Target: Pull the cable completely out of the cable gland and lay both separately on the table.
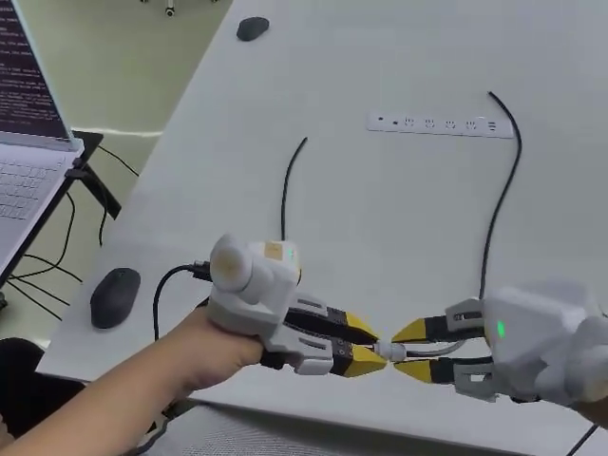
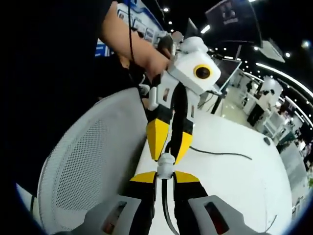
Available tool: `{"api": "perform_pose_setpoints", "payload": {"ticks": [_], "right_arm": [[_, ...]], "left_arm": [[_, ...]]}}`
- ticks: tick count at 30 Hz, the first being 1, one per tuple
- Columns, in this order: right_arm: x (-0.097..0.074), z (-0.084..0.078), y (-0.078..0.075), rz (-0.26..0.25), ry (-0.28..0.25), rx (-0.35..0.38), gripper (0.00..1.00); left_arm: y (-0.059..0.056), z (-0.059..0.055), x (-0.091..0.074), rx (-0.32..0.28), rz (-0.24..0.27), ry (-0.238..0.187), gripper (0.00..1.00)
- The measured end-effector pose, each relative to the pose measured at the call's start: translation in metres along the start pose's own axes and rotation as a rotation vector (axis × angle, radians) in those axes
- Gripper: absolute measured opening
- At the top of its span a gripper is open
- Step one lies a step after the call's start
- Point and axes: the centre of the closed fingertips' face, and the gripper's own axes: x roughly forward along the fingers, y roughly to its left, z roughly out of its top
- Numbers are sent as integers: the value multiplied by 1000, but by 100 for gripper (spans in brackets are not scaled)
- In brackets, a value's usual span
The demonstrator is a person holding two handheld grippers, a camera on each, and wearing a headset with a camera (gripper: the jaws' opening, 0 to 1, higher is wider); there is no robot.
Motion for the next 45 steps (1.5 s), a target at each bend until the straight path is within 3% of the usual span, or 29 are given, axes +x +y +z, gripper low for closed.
{"api": "perform_pose_setpoints", "payload": {"ticks": [4, 11, 20, 23, 25, 26, 31, 33, 36, 39, 45], "right_arm": [[-2, 4, -3, -34, -2, -16, 8], [-4, 5, -6, -31, -3, 1, 8], [-9, 4, -10, -38, -15, 175, 8], [-10, 2, -11, -44, -9, 189, 8], [-12, 1, -13, -67, -8, 263, 11], [-13, 4, -16, -79, -31, 283, 12], [-24, 9, -23, -135, -44, 346, 16], [-29, 8, -27, -172, -6, 368, 16], [-37, 8, -36, -272, 53, 325, 14], [-32, 10, -27, -258, 59, 332, 14], [-24, -2, -29, -311, 126, 327, 10]], "left_arm": [[0, 4, -3, 3, 7, -12, 15], [-2, 6, -4, 17, 12, -19, 15], [-2, 12, -7, 84, 44, -27, 15], [-2, 13, -7, 109, 51, -23, 15], [-3, 16, -9, 120, 59, -24, 15], [-3, 19, -10, 134, 65, -31, 15], [-3, 26, -13, 180, 91, -18, 15], [-3, 25, -12, 194, 89, -11, 15], [-3, 27, -13, 212, 91, -8, 15], [-3, 32, -12, 215, 93, -25, 15], [0, 34, -11, 203, 84, -37, 15]]}}
